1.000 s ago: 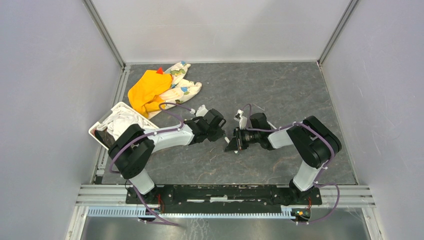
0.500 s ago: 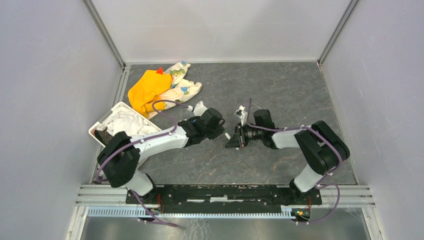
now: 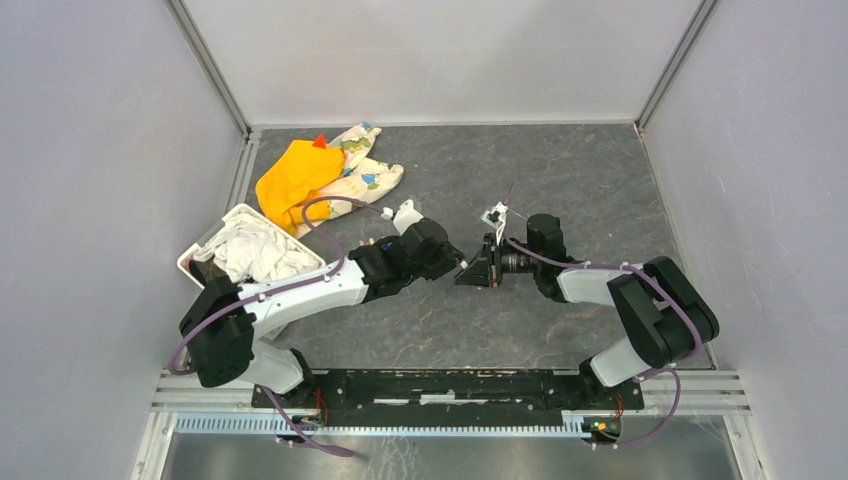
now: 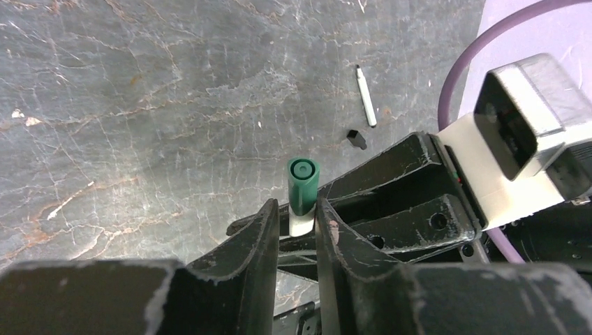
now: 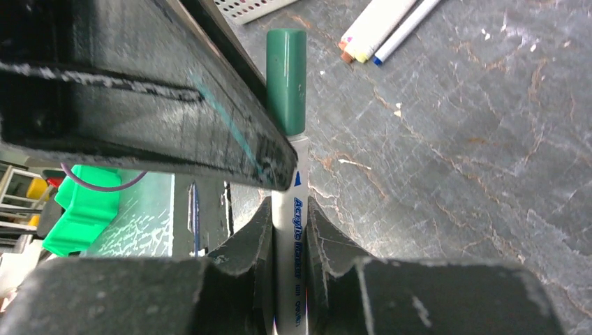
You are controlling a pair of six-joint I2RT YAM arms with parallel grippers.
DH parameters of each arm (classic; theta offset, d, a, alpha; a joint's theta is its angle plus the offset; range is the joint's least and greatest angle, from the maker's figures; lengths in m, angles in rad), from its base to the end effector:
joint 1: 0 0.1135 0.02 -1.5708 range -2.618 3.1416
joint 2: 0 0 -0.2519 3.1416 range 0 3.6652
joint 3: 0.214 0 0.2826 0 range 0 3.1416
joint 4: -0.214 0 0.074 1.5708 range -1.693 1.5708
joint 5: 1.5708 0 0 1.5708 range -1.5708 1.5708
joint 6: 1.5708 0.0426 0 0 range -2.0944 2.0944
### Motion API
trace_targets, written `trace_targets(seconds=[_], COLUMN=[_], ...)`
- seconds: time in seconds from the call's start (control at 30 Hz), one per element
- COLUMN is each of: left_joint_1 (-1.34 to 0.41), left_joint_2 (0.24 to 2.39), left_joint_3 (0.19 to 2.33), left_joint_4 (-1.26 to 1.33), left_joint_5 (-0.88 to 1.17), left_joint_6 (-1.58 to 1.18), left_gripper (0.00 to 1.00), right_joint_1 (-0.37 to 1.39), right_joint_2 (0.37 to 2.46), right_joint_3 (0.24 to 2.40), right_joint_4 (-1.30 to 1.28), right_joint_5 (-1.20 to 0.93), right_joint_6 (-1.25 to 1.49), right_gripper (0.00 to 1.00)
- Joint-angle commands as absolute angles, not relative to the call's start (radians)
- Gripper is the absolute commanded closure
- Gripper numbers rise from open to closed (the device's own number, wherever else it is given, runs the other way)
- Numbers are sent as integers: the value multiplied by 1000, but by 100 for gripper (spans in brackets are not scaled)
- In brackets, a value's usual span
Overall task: Insert the pens into the pen caps
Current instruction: Insert the pen cap onto the pen.
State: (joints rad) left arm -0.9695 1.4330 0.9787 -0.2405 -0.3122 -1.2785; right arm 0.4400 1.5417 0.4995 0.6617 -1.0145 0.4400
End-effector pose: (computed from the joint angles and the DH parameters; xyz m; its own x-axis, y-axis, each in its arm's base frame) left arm 0.2076 -0.2795 0.2224 -0.7280 -0.5497 -0.4097 -0.1591 0.7167 -0.6789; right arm 0.2500 0.1577 0.1213 -0.7037 -0.0827 -0.7057 -0.7058 0.1958 0.6808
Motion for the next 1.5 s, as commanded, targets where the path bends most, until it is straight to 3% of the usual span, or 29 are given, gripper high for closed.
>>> trace_targets(seconds=[0.0, 0.3, 0.5, 0.67, 0.87, 1.0, 1.03, 1.07, 1.1, 1.4, 1.47], left_joint_1=[-981, -996, -1002, -1002, -1002, -1000, -1000, -1000, -1000, -1000, -1000], left_joint_2=[1385, 1274, 1014, 917, 975, 1071, 1090, 1107, 1123, 1256, 1294], left_joint_3=[1019, 1005, 844, 809, 723, 796, 801, 803, 806, 810, 824], left_joint_4=[-250, -227, 42, 155, 511, 555, 581, 621, 647, 817, 833], left_joint_5=[-326, -337, -238, -93, 34, 75, 83, 94, 92, 4, -9], left_joint_6=[-1224, -1077, -802, -578, -469, -441, -443, -447, -458, -554, -568], left_gripper=[66, 45, 29, 28, 21, 20, 15, 3, 1, 1, 11], right_joint_1=[436, 420, 382, 329, 266, 218, 210, 207, 203, 201, 201], right_joint_2=[1499, 1461, 1398, 1301, 1180, 1111, 1102, 1097, 1094, 1088, 1088], right_joint_3=[511, 513, 535, 558, 626, 625, 625, 624, 622, 599, 595], right_joint_4=[753, 761, 691, 655, 465, 456, 458, 461, 470, 568, 581], right_joint_5=[-1048, -1112, -1181, -1247, -1292, -1289, -1288, -1287, -1286, -1298, -1296], right_joint_6=[424, 393, 296, 248, 119, 129, 134, 144, 155, 265, 283], right_gripper=[100, 100, 100, 100, 100, 100, 100, 100, 100, 100, 100])
